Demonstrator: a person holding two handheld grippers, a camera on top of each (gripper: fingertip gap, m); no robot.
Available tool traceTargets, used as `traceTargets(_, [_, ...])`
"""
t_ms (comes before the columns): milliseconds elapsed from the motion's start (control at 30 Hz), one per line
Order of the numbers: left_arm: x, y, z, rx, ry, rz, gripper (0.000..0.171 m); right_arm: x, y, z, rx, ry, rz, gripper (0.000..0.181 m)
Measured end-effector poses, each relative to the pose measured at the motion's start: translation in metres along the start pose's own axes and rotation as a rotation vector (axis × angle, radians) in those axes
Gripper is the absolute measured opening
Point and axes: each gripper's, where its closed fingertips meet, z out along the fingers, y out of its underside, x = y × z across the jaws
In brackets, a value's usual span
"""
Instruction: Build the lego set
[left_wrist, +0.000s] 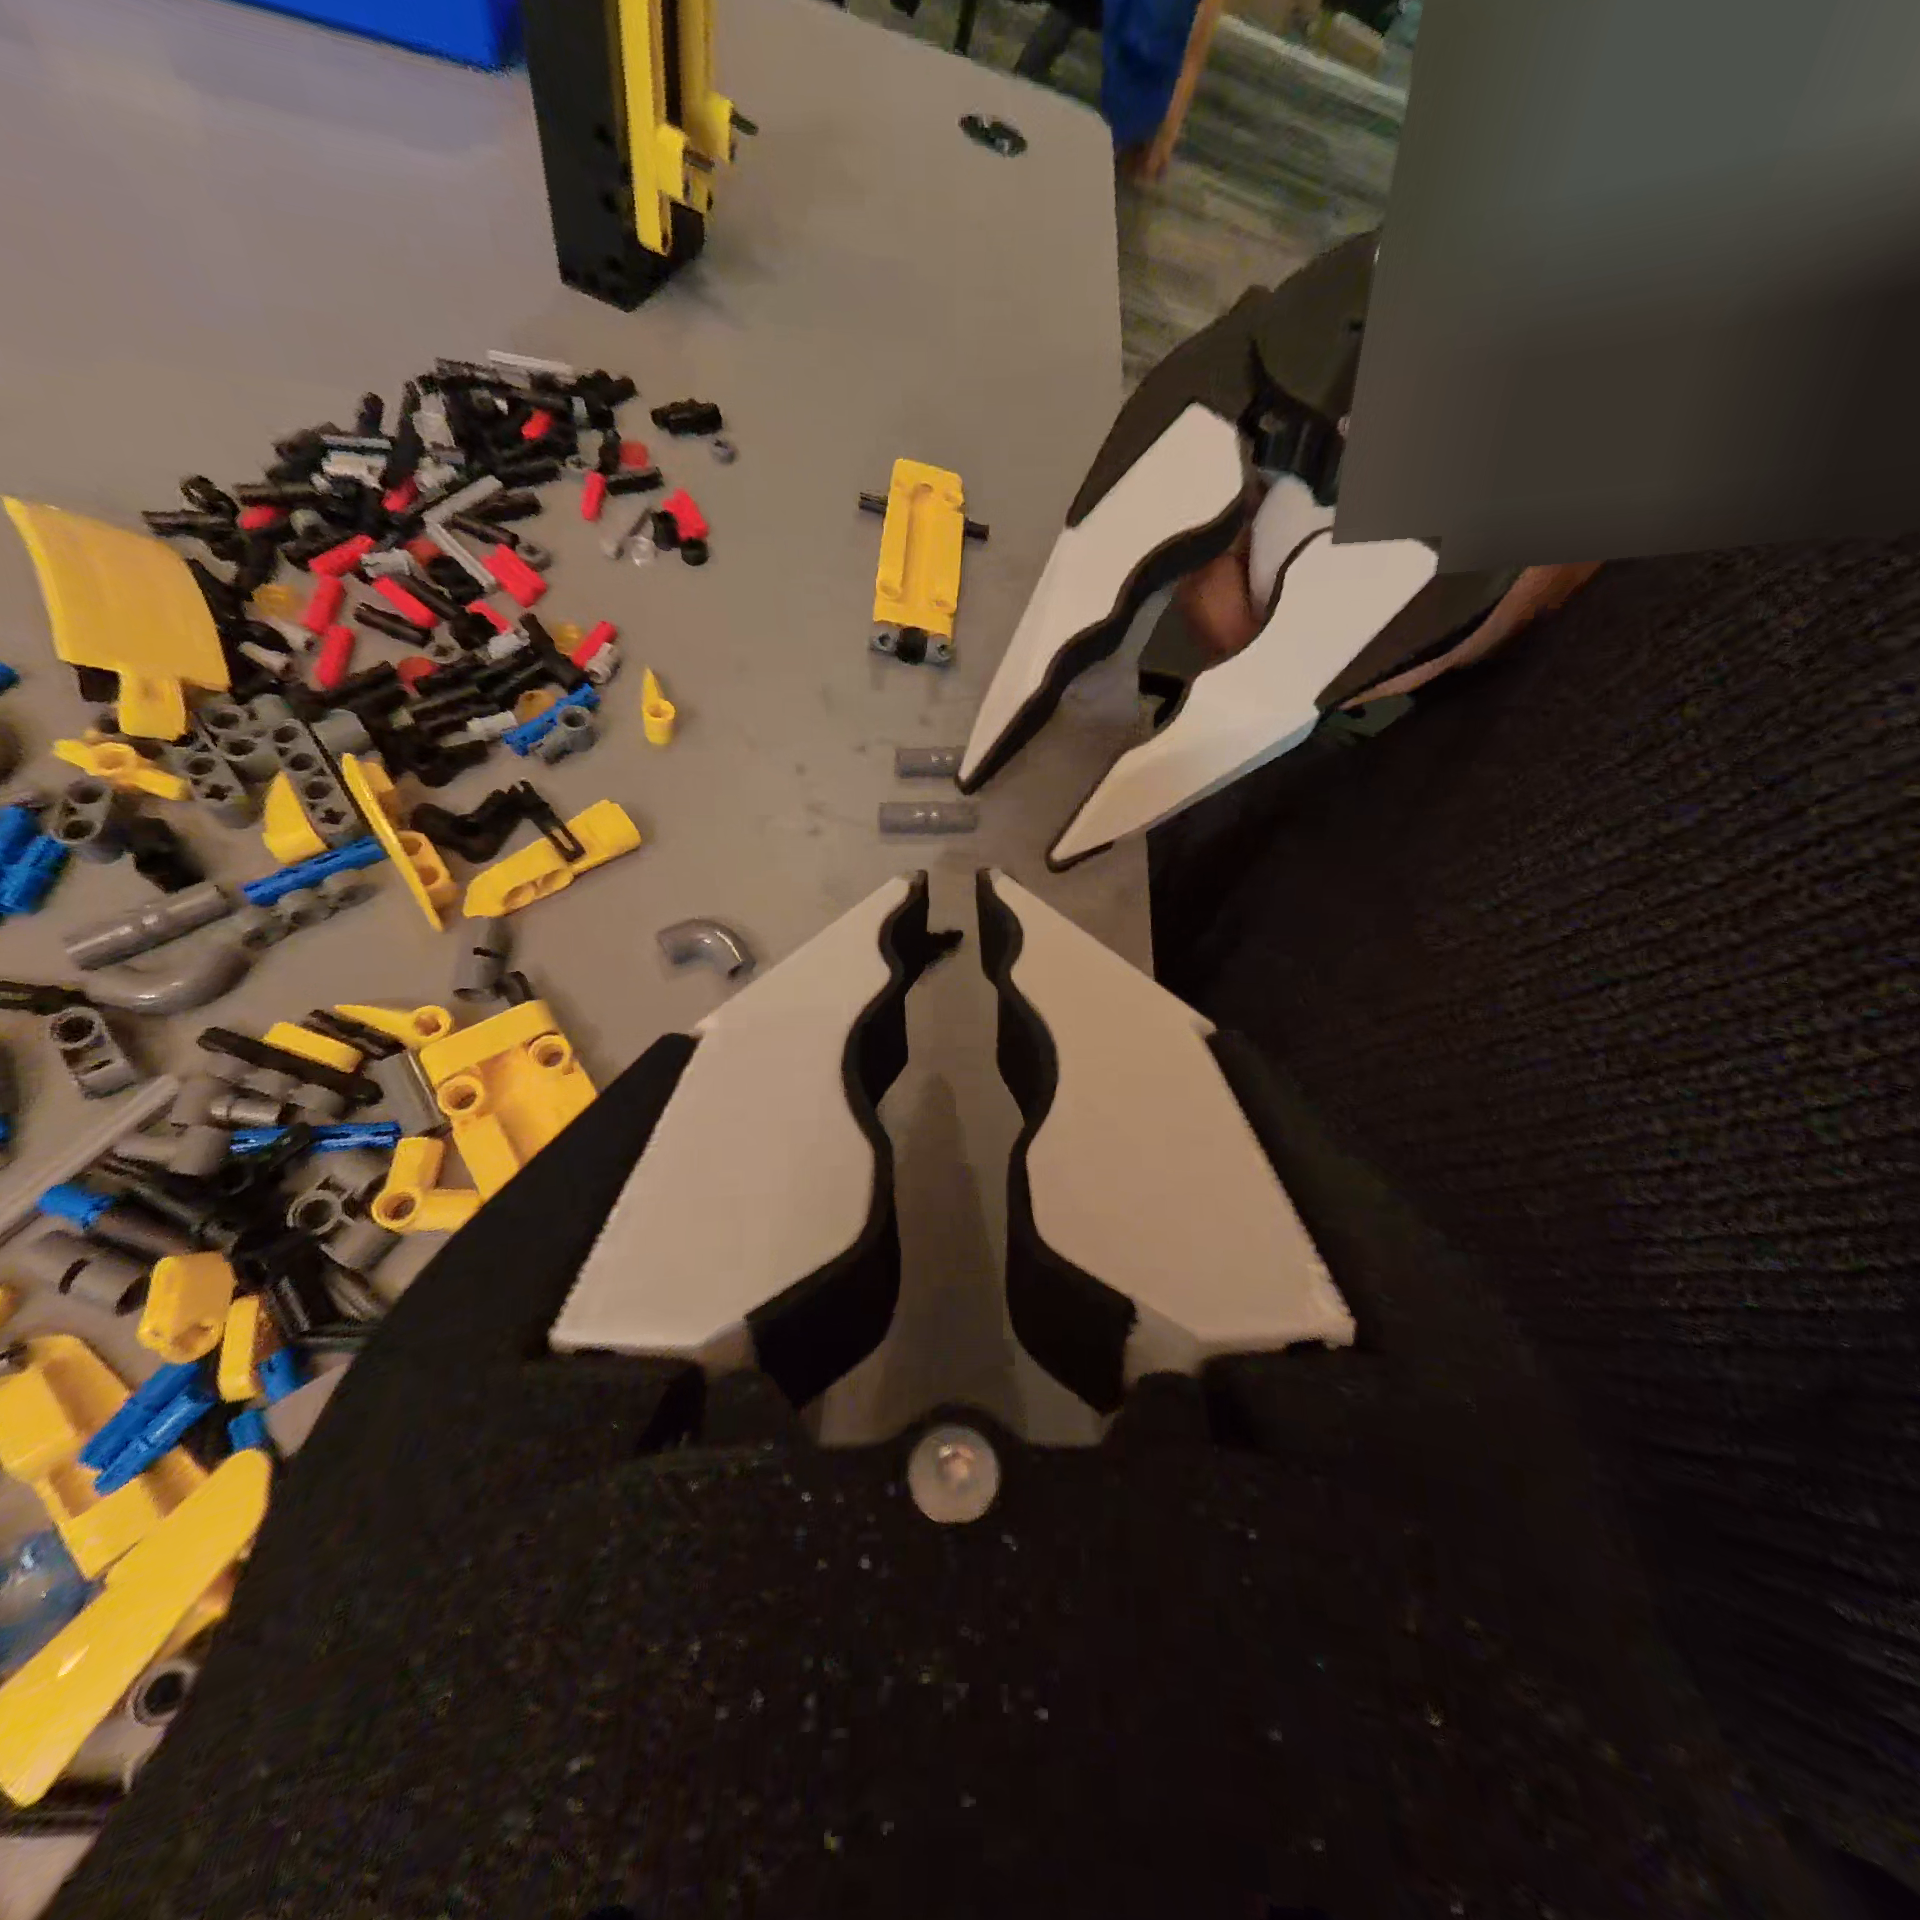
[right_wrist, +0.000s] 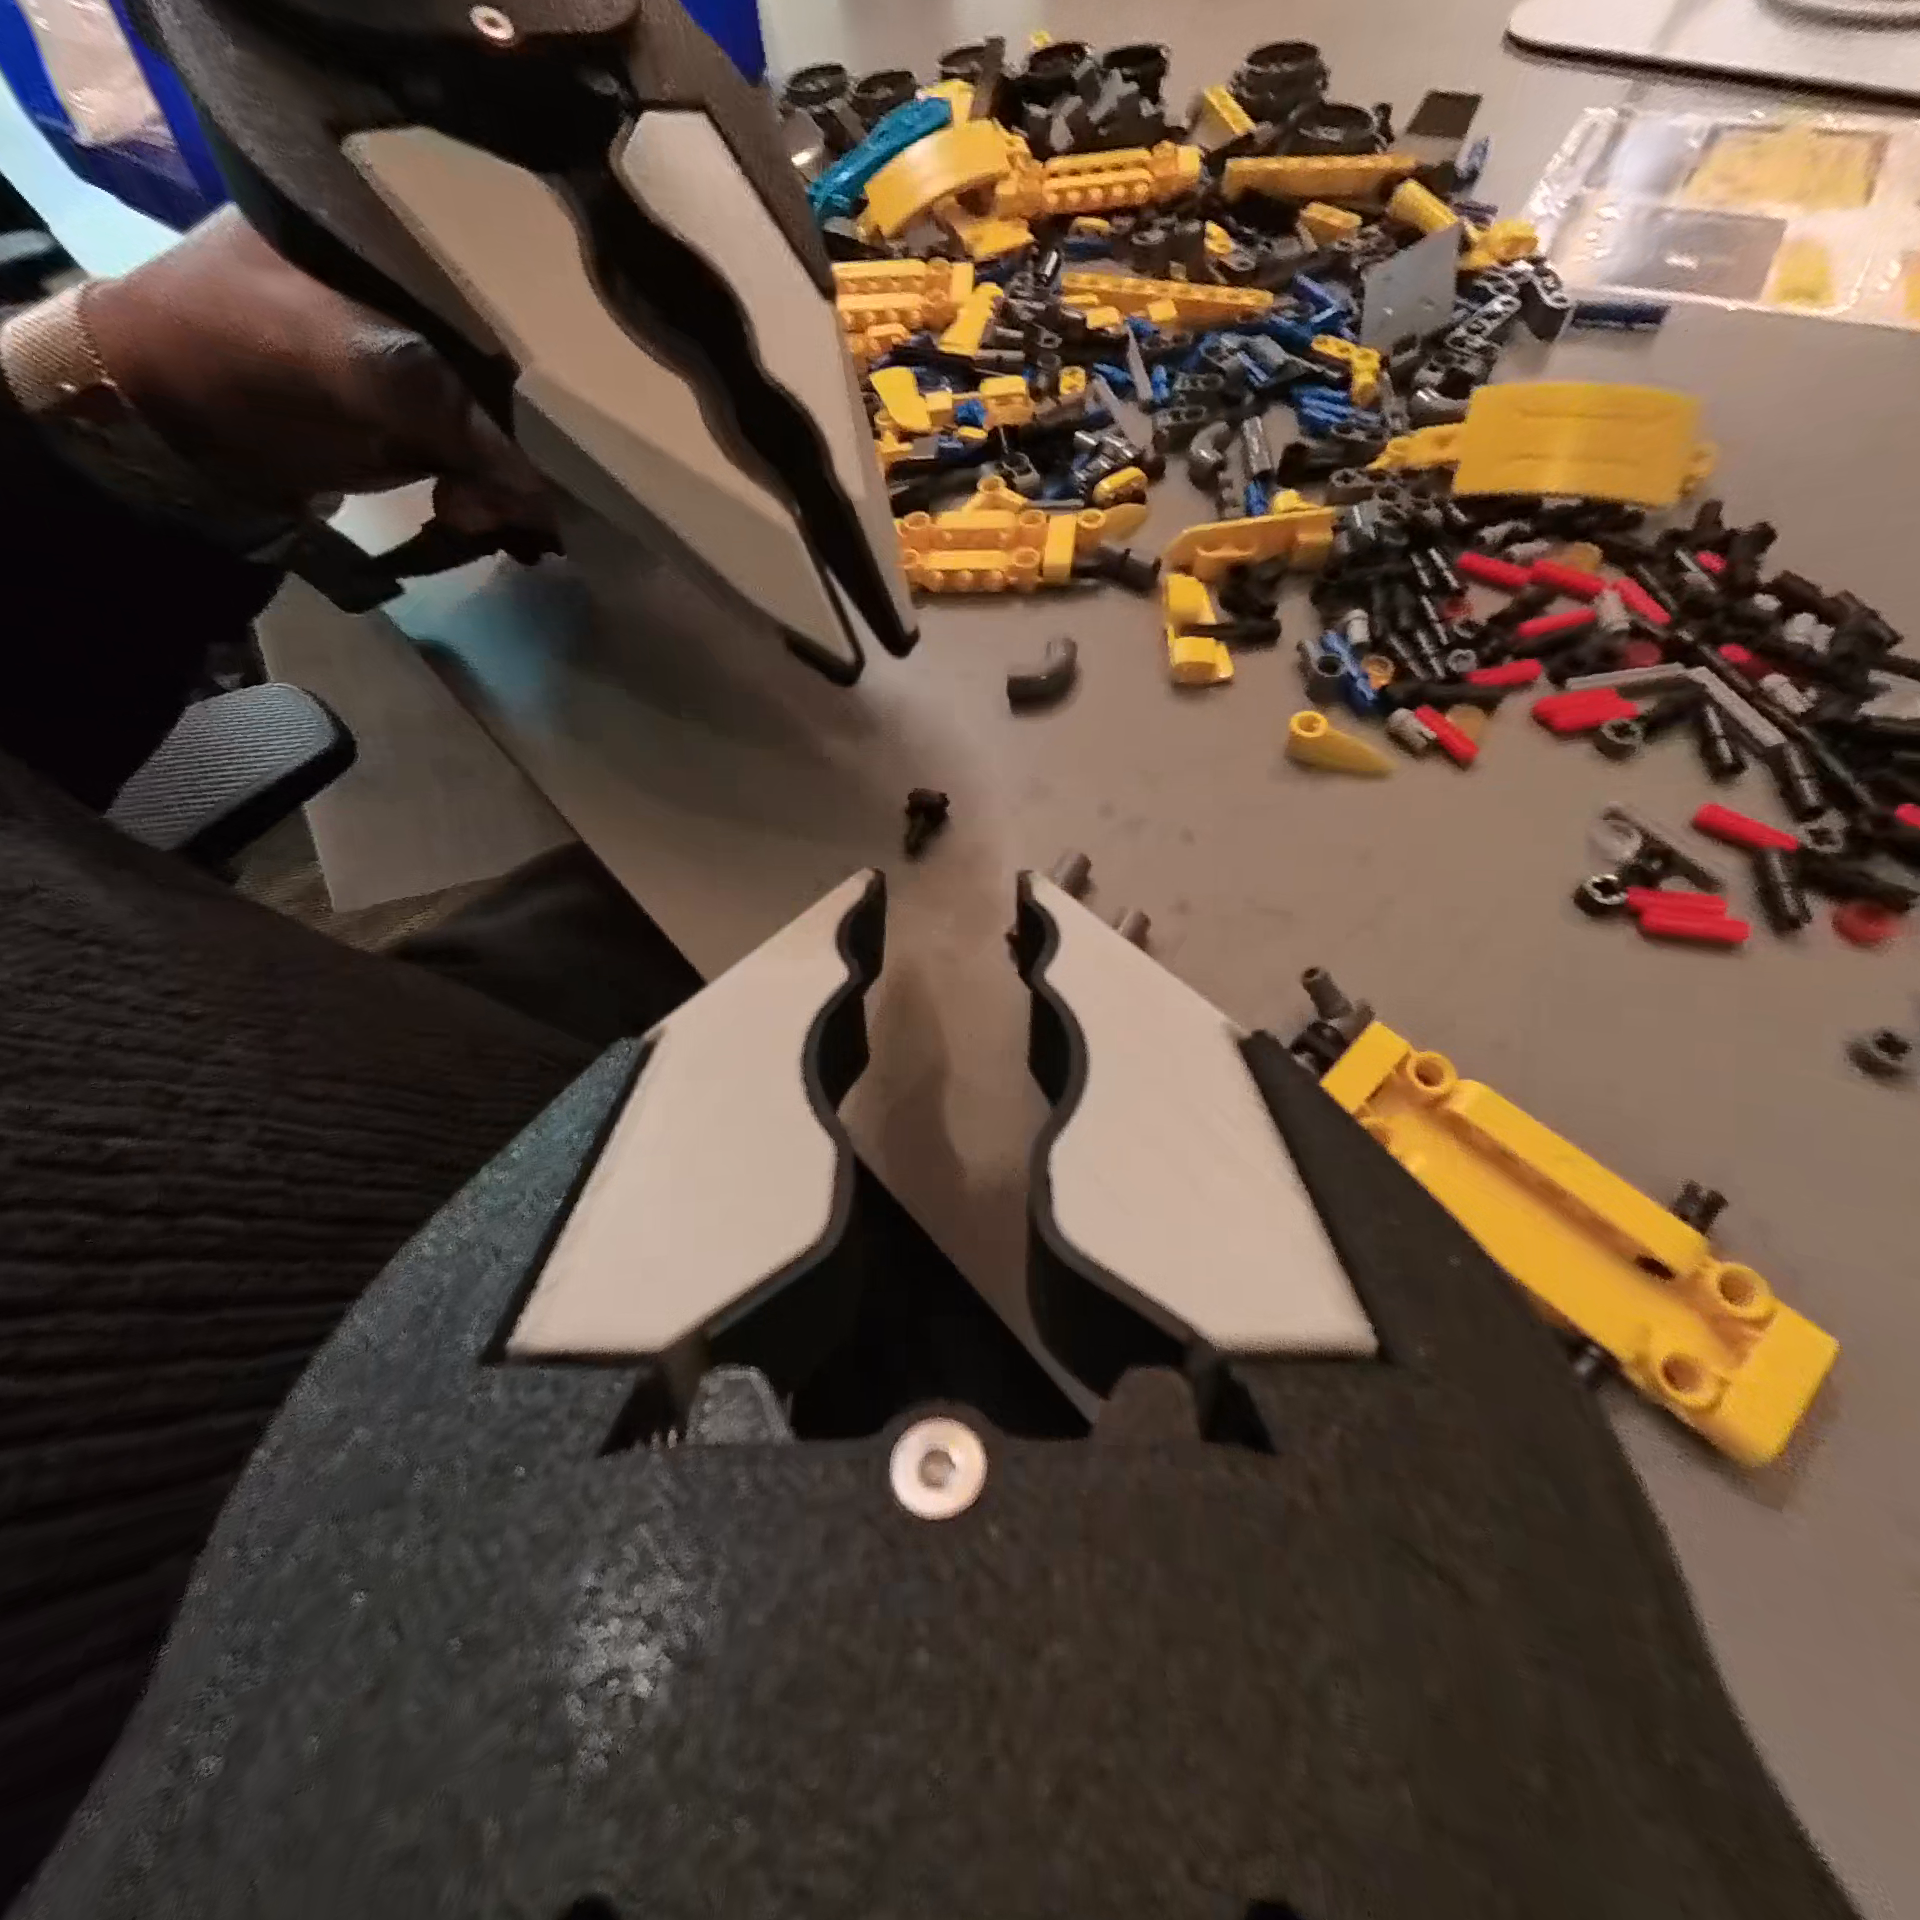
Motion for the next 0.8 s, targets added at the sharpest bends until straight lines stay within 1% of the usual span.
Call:
traceTargets(67, [-0.003,0.007,0.005,-0.043,-0.017,0.016,0.015,0.003,0.003,0.002,-0.033,0.012,-0.002,0.024])
traceTargets(133, [-0.006,0.009,0.008,-0.066,-0.034,0.034,0.025,0.006,0.007,0.004,-0.070,0.029,-0.016,0.024])
traceTargets(267, [-0.004,0.003,0.010,-0.050,-0.040,0.056,0.026,0.013,0.010,0.006,-0.102,0.076,-0.059,0.023])
traceTargets(333, [-0.004,0.002,0.010,-0.047,-0.040,0.056,0.026,0.016,0.010,0.008,-0.115,0.087,-0.069,0.018])
traceTargets(367, [-0.004,0.001,0.010,-0.043,-0.044,0.058,0.026,0.016,0.010,0.009,-0.122,0.085,-0.075,0.010])
traceTargets(400, [-0.004,0.000,0.009,-0.038,-0.046,0.061,0.026,0.017,0.009,0.010,-0.123,0.082,-0.080,0.008])
traceTargets(500, [0.000,-0.004,0.007,-0.017,-0.044,0.066,0.026,0.019,0.007,0.011,-0.104,0.083,-0.079,0.006])
traceTargets(533, [0.000,-0.005,0.006,-0.010,-0.046,0.068,0.026,0.013,0.000,0.010,-0.054,0.047,-0.084,0.006])
traceTargets(567, [0.000,-0.006,0.004,0.001,-0.051,0.070,0.026,0.007,-0.012,0.005,0.043,0.011,-0.091,0.006])
traceTargets(600, [0.001,-0.009,0.002,0.018,-0.053,0.070,0.026,0.001,-0.028,-0.005,0.170,-0.023,-0.096,0.006])
traceTargets(667, [0.005,-0.015,-0.004,0.071,-0.030,0.063,0.026,-0.019,-0.063,-0.036,0.445,-0.173,-0.086,0.005])
traceTargets(700, [0.007,-0.018,-0.007,0.099,-0.011,0.056,0.026,-0.021,-0.075,-0.052,0.547,-0.211,-0.068,0.005])
traceTargets(733, [0.010,-0.022,-0.010,0.125,0.005,0.049,0.026,-0.019,-0.082,-0.063,0.610,-0.240,-0.044,0.005])
traceTargets(800, [0.013,-0.027,-0.015,0.162,0.015,0.044,0.026,-0.015,-0.088,-0.075,0.662,-0.285,-0.004,0.005])
